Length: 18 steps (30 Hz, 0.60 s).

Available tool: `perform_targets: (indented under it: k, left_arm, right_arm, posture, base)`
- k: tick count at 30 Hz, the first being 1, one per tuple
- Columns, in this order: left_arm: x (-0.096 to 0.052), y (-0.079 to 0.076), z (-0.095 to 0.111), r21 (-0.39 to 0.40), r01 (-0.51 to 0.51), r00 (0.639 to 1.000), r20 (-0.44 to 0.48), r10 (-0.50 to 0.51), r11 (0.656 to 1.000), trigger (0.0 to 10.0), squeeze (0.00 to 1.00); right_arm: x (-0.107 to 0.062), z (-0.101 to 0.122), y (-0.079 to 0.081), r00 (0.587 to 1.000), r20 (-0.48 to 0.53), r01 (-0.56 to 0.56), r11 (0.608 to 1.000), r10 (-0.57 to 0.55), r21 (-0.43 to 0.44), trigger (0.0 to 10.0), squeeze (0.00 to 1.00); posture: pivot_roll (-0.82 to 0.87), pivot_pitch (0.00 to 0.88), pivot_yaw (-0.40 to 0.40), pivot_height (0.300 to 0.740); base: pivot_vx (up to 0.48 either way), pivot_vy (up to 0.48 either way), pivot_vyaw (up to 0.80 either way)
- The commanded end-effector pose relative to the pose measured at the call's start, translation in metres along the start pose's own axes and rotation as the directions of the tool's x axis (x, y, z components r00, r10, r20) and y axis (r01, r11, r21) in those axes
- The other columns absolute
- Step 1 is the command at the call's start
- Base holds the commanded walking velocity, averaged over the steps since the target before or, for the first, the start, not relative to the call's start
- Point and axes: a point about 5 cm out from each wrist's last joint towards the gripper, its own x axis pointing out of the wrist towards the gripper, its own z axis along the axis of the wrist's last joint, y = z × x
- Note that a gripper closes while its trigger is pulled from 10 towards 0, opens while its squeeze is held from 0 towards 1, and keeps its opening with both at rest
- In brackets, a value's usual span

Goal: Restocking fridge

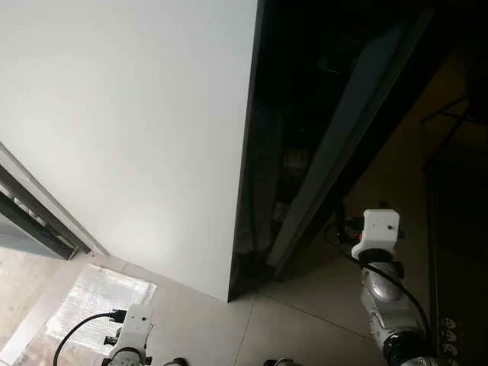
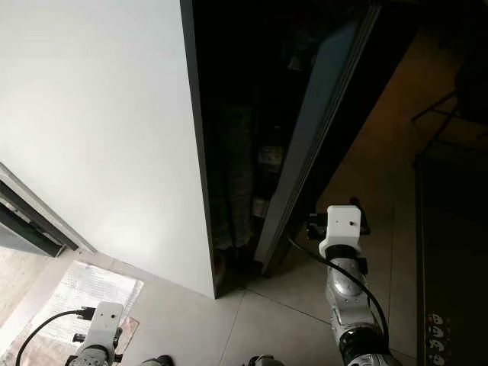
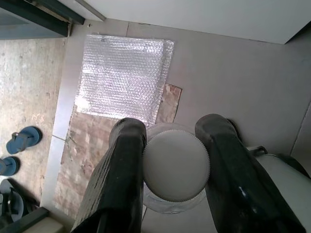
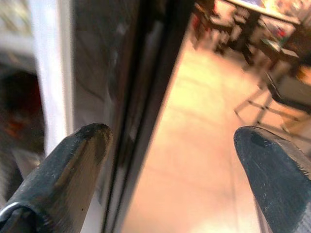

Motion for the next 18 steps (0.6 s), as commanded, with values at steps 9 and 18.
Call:
perform_targets:
  k: [9,18]
  left_arm:
    - [-0.003,0.000,-0.013,0.007,0.001,0.999,-0.047,-0.001,1.000,10.0,0.00]
    - [-0.003,-0.002,-0.014,-0.004,0.027,0.998,-0.065,-0.028,1.000,10.0,0.00]
  right_arm:
    - [-0.031,-0.052,-0.043,0.945,-0.248,0.208,0.977,-0.213,-0.046,10.0,0.00]
    - [-0.064,-0.098,-0.009,0.839,-0.544,0.025,0.996,0.027,0.089,10.0,0.00]
  posture:
    - [-0.12,0.172,-0.051,0.740]
    - [-0.12,0.172,-0.051,0.740]
  base:
    - [0.000,0.000,0.00]
    - [0.000,0.000,0.00]
